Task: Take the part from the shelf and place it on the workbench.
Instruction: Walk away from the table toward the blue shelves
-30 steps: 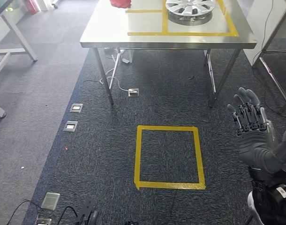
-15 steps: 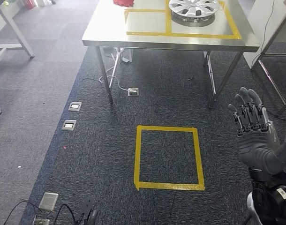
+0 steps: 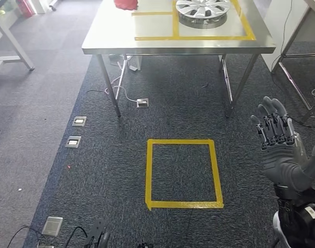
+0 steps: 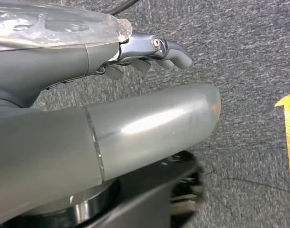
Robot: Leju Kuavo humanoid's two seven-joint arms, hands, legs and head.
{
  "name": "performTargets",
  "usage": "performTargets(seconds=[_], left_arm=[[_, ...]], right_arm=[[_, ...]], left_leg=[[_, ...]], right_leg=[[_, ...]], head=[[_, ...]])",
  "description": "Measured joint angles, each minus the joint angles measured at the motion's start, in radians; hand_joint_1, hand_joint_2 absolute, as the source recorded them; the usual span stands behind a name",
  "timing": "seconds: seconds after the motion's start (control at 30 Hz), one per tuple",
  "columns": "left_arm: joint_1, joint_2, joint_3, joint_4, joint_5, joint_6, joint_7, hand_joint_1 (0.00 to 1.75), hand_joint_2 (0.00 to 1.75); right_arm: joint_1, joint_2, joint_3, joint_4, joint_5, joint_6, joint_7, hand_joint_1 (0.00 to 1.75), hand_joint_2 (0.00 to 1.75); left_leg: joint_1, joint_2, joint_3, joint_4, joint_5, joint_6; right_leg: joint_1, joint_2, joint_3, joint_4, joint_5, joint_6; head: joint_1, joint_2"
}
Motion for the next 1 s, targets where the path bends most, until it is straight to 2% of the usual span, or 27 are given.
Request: performTargets(seconds=[0.07,0.1,0.2,0.23,0.27,0.3,0.37,0.4,0.43,0.47,0.53,0.57,0.6,0.63,0.7,0.77,0.8,0.87,0.9,0.93,0.97,1.0], left_arm=[[-0.001,0.001,0.000,0.000,0.000,0.000,0.000,0.00,0.00],[-0.001,0.002,0.000,0.000,0.000,0.000,0.000,0.00,0.00],[-0.002,0.000,0.000,0.000,0.001,0.000,0.000,0.00,0.00],[-0.002,0.000,0.000,0.000,0.001,0.000,0.000,0.00,0.00],[-0.002,0.000,0.000,0.000,0.002,0.000,0.000,0.00,0.00],[-0.003,0.000,0.000,0.000,0.002,0.000,0.000,0.00,0.00],[-0.002,0.000,0.000,0.000,0.003,0.000,0.000,0.00,0.00],[-0.001,-0.001,0.000,0.000,0.003,0.000,0.000,0.00,0.00],[-0.001,-0.001,0.000,0.000,0.003,0.000,0.000,0.00,0.00],[-0.001,-0.001,0.000,0.000,0.004,0.000,0.000,0.00,0.00],[-0.001,-0.002,0.000,0.000,0.005,0.000,0.000,0.00,0.00],[-0.001,-0.002,0.000,0.000,0.005,0.000,0.000,0.00,0.00],[-0.001,-0.003,0.000,0.000,0.005,0.000,0.000,0.00,0.00],[-0.001,-0.003,0.000,0.000,0.006,0.000,0.000,0.00,0.00],[0.000,-0.003,0.000,0.000,0.006,0.000,0.001,0.00,0.00],[-0.001,-0.002,0.000,0.000,0.006,0.000,0.001,0.00,0.00],[-0.001,-0.002,0.000,0.000,0.006,0.000,0.001,0.00,0.00],[-0.001,-0.002,0.000,0.000,0.006,0.000,0.001,0.00,0.00],[0.000,-0.002,0.000,0.000,0.006,0.000,0.001,0.00,0.00],[0.000,-0.002,0.000,0.000,0.006,0.000,0.001,0.00,0.00],[0.001,-0.001,0.000,0.000,0.006,0.000,0.001,0.00,0.00],[0.001,0.000,0.000,0.000,0.006,0.000,0.001,0.00,0.00]], right_arm=[[-0.002,0.000,0.000,0.000,0.000,0.000,0.000,0.00,0.00],[-0.002,0.000,0.000,0.000,0.000,0.001,0.000,0.00,0.00],[-0.004,0.000,0.000,0.000,0.000,0.002,0.000,0.00,0.00],[-0.004,0.000,-0.001,0.000,0.000,0.002,0.000,0.00,0.00],[-0.005,0.000,-0.001,0.000,0.000,0.002,0.000,0.00,0.00],[-0.005,0.000,-0.002,0.000,0.000,0.002,0.000,0.00,0.00],[-0.005,0.000,-0.002,0.000,0.000,0.002,0.000,0.00,0.00],[-0.004,0.000,-0.002,0.000,0.000,0.002,0.000,0.00,0.00],[-0.004,0.000,-0.002,0.001,0.000,0.002,0.001,0.00,0.00],[-0.004,0.000,-0.002,0.001,0.000,0.002,0.001,0.00,0.00],[-0.006,0.000,-0.002,0.001,0.000,0.002,0.000,0.00,0.00],[-0.007,0.000,-0.002,0.001,0.000,0.002,0.000,0.00,0.00],[-0.009,0.000,-0.002,0.001,0.000,0.002,0.000,0.00,0.00],[-0.010,0.000,-0.002,0.000,0.000,0.002,0.000,0.00,0.00],[-0.011,0.000,-0.002,0.000,0.000,0.002,0.000,0.00,0.00],[-0.012,0.000,-0.001,0.000,0.000,0.002,0.000,0.00,0.00],[-0.013,0.000,-0.001,0.000,0.000,0.002,0.000,0.00,0.00],[-0.014,0.000,-0.001,0.000,0.000,0.002,0.000,0.00,0.00],[-0.014,0.000,0.000,0.000,0.000,0.002,0.000,0.00,0.00],[-0.013,0.000,0.001,0.000,0.000,0.002,0.000,0.00,0.00],[-0.013,0.000,0.002,0.001,0.000,0.002,0.000,0.00,0.00],[-0.013,0.000,0.002,0.001,0.000,0.002,0.000,0.00,0.00]], left_leg=[[0.000,-0.005,0.065,-0.139,0.055,0.006],[-0.002,-0.006,0.081,-0.175,0.064,0.010],[-0.006,-0.006,0.085,-0.192,0.067,0.027],[-0.005,-0.005,0.088,-0.197,0.069,0.033],[-0.003,-0.004,0.091,-0.203,0.072,0.040],[-0.003,-0.003,0.093,-0.207,0.073,0.046],[-0.006,-0.002,0.093,-0.207,0.072,0.051],[-0.008,-0.001,0.093,-0.206,0.072,0.052],[-0.010,-0.001,0.094,-0.205,0.071,0.053],[-0.011,-0.001,0.096,-0.204,0.070,0.053],[-0.013,-0.001,0.100,-0.202,0.066,0.052],[-0.015,-0.001,0.100,-0.198,0.064,0.049],[-0.016,0.000,0.099,-0.196,0.063,0.046],[-0.017,0.001,0.097,-0.195,0.062,0.042],[-0.018,0.004,0.095,-0.195,0.063,0.034],[-0.018,0.003,0.085,-0.165,0.043,0.023],[-0.016,0.001,0.064,-0.119,0.016,0.016],[-0.010,-0.001,-0.001,0.020,-0.053,0.005],[-0.006,-0.001,-0.031,0.080,-0.074,0.001],[-0.003,-0.001,-0.046,0.107,-0.076,-0.003],[0.000,-0.001,-0.039,0.091,-0.057,-0.005],[0.003,-0.003,-0.013,0.037,-0.023,-0.006]], right_leg=[[0.003,0.005,0.001,0.001,-0.002,0.007],[0.004,0.006,0.001,0.001,-0.002,0.013],[0.003,0.008,0.002,-0.003,-0.003,0.033],[0.002,0.007,0.000,0.005,-0.010,0.038],[0.001,0.004,-0.012,0.033,-0.030,0.042],[0.001,0.002,-0.034,0.084,-0.059,0.045],[0.001,0.000,-0.100,0.228,-0.127,0.048],[0.002,0.000,-0.126,0.282,-0.144,0.049],[0.002,0.000,-0.135,0.301,-0.141,0.048],[0.002,-0.001,-0.123,0.276,-0.118,0.046],[0.004,-0.006,-0.056,0.135,-0.044,0.036],[0.007,-0.010,-0.024,0.067,-0.018,0.030],[0.010,-0.014,-0.004,0.022,-0.005,0.025],[0.014,-0.016,0.003,0.002,-0.003,0.022],[0.014,-0.012,0.003,-0.004,0.000,0.016],[0.007,-0.010,0.008,-0.014,0.006,0.007],[0.003,-0.010,0.010,-0.018,0.009,0.003],[0.001,-0.009,0.008,-0.020,0.010,0.000],[0.001,-0.007,0.007,-0.019,0.010,0.000],[0.000,-0.004,0.007,-0.019,0.010,0.000],[-0.001,0.000,0.007,-0.019,0.010,0.001],[-0.003,0.005,0.009,-0.019,0.010,0.002]], head=[[0.000,0.000],[0.000,0.000],[0.002,0.000],[0.003,0.000],[0.004,0.000],[0.006,0.000],[0.010,0.000],[0.011,0.000],[0.012,0.000],[0.012,0.000],[0.012,0.000],[0.012,0.000],[0.012,0.000],[0.012,0.000],[0.012,0.000],[0.010,0.000],[0.009,0.000],[0.006,0.000],[0.006,0.000],[0.005,0.000],[0.005,0.000],[0.005,0.000]])
